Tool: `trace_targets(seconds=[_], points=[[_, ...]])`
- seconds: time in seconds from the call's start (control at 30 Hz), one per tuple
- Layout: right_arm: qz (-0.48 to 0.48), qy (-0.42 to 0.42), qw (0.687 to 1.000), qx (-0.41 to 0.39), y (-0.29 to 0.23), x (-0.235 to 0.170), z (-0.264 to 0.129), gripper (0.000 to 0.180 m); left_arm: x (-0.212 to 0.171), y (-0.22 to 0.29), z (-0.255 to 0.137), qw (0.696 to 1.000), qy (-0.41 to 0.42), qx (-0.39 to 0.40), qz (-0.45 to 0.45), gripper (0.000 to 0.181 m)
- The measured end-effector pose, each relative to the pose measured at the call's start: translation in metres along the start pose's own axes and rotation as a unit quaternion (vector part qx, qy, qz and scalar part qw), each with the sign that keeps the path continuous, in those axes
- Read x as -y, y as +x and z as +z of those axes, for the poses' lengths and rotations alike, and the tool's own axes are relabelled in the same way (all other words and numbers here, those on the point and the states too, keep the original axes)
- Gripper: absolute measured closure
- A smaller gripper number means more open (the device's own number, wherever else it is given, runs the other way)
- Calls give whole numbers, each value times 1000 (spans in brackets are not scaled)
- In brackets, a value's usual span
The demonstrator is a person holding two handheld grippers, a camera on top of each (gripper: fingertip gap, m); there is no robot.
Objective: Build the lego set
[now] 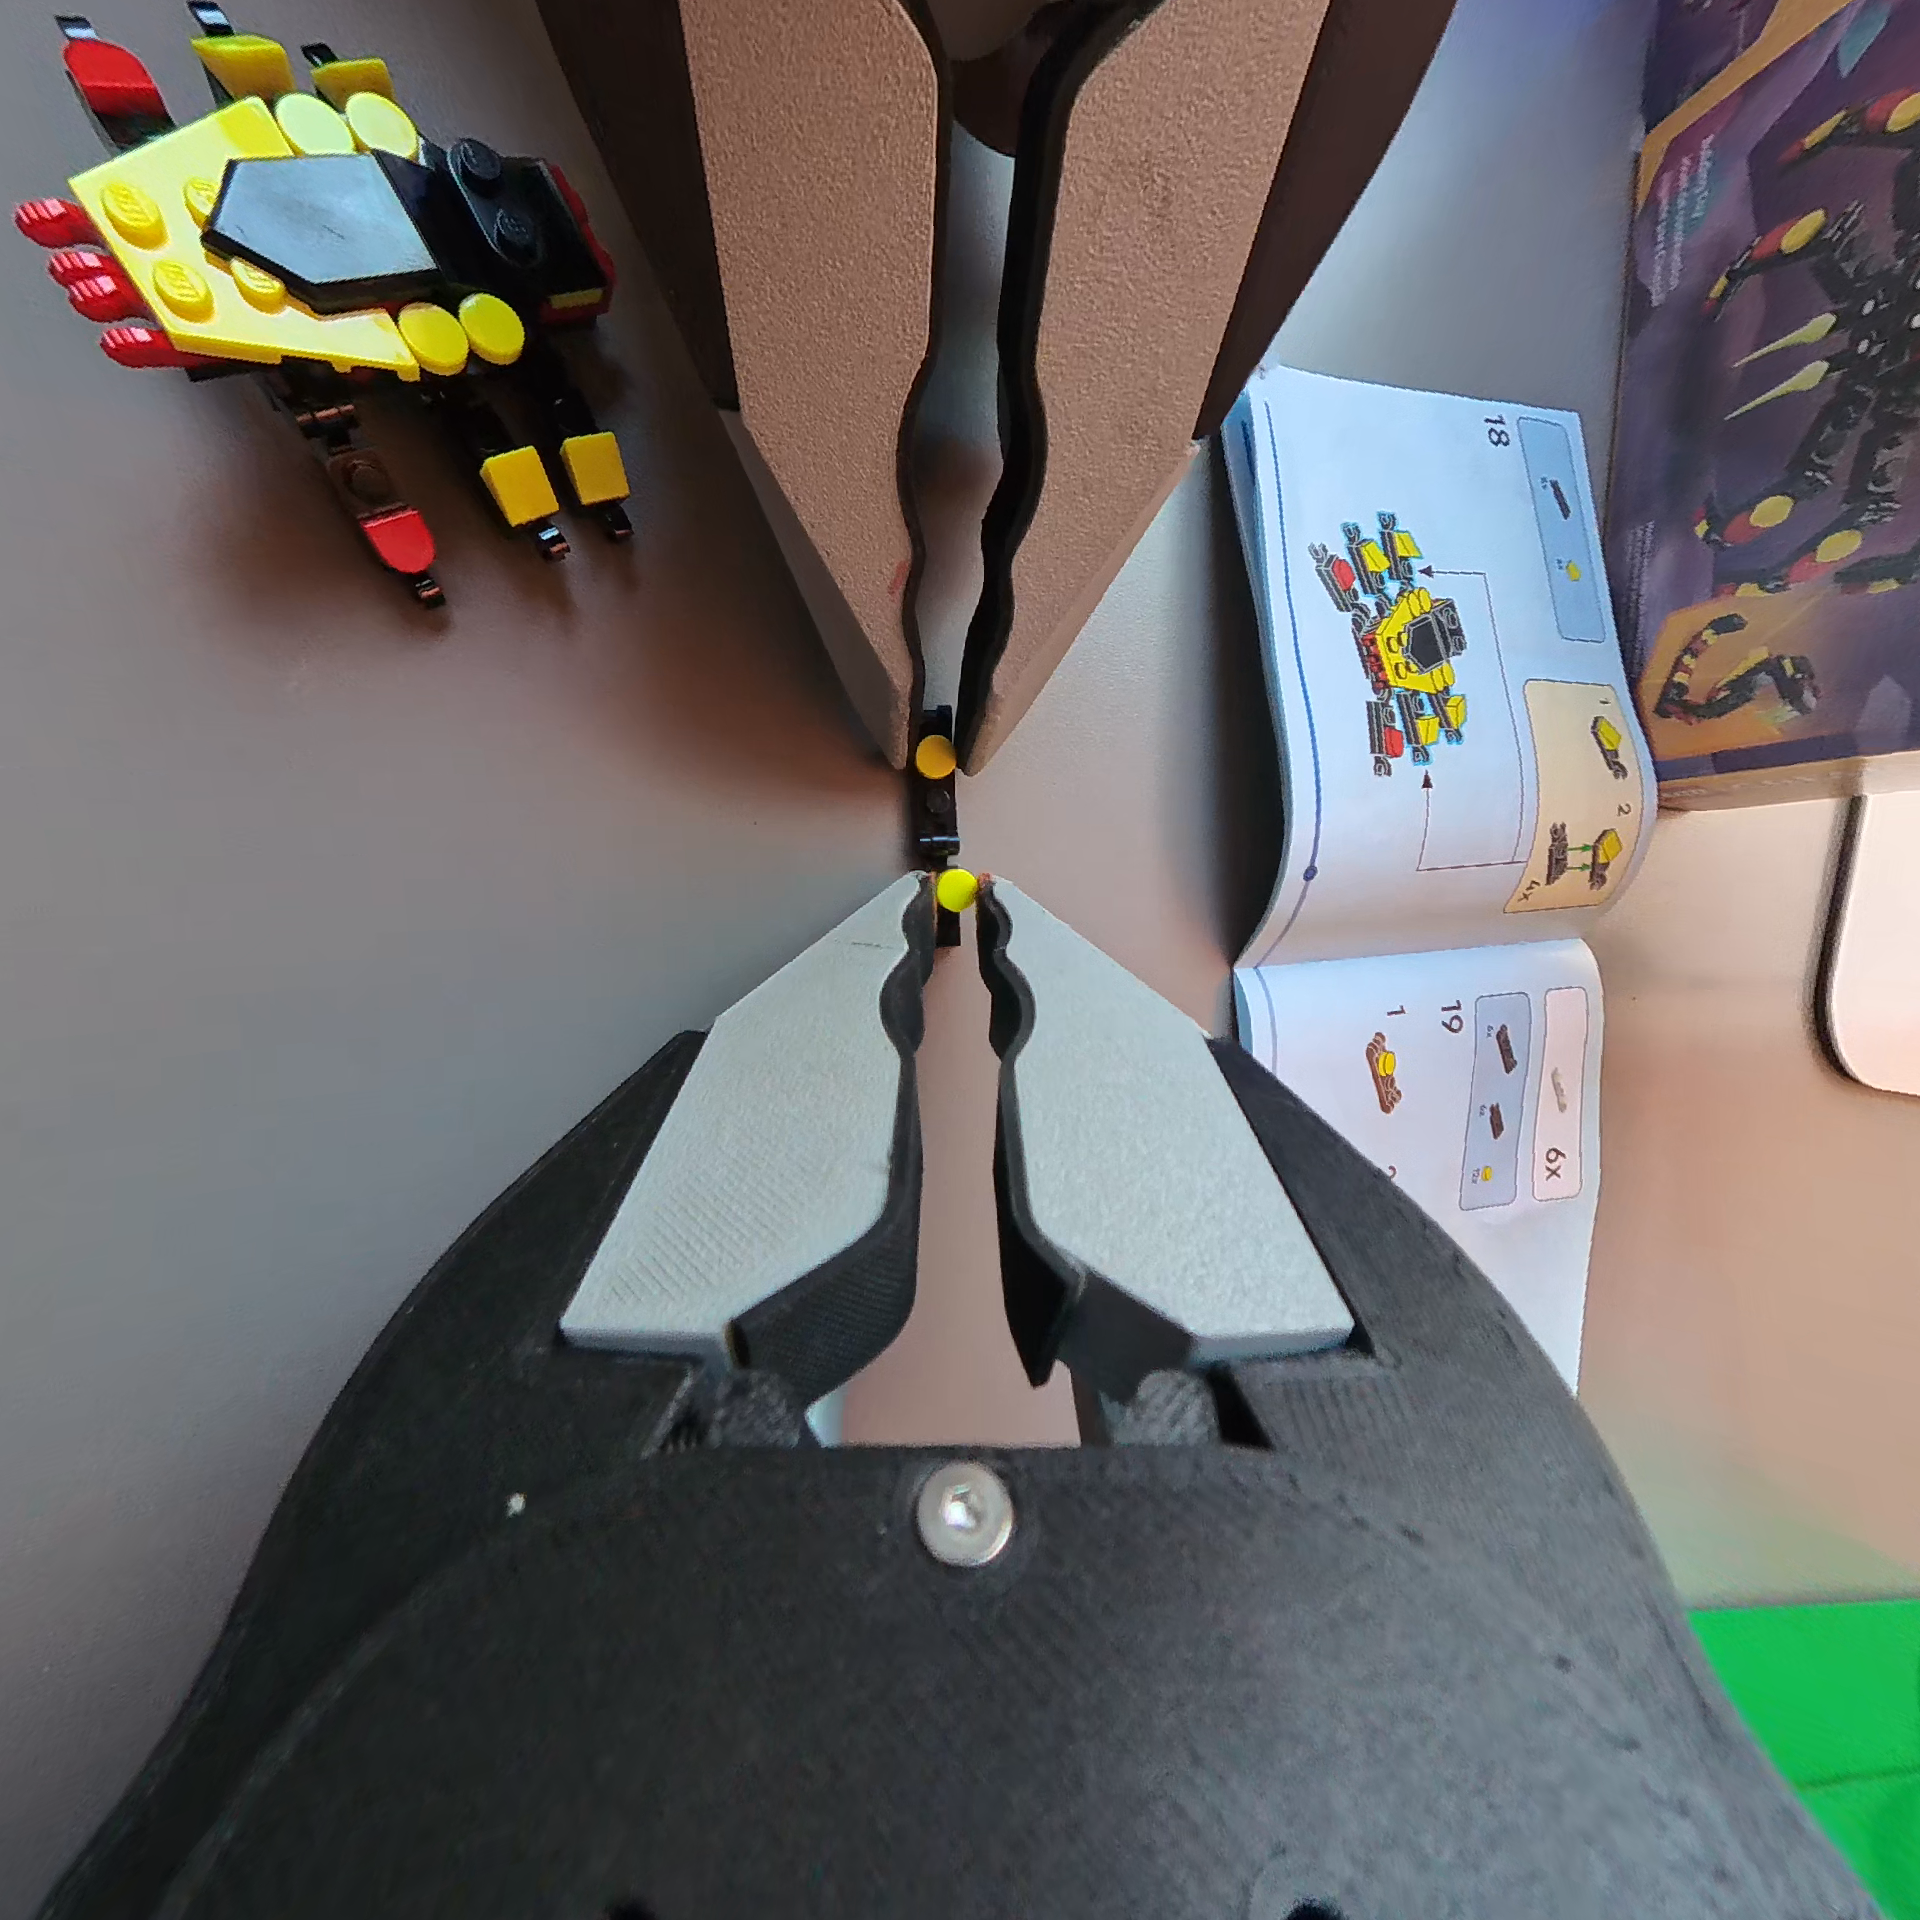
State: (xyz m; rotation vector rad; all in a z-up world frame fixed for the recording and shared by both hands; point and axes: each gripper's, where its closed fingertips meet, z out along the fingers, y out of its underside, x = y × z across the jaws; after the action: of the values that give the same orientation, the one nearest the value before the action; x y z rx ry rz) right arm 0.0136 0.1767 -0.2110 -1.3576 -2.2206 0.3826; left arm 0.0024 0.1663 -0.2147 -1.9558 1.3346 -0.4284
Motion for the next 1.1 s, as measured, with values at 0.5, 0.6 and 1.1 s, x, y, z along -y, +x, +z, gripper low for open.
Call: trace_targets(seconds=[0.5, 0.6, 1.1], points=[[33, 54, 998, 28, 2, 3, -13, 174, 0, 0, 0, 1000, 0, 0, -2, 175], [65, 74, 994, 54, 3, 3, -13, 174, 0, 0, 0, 1000, 0, 1, -1, 175], [98, 91, 985, 110, -2, 0, -1, 176, 0, 0, 0, 1000, 0, 5, -2, 176]])
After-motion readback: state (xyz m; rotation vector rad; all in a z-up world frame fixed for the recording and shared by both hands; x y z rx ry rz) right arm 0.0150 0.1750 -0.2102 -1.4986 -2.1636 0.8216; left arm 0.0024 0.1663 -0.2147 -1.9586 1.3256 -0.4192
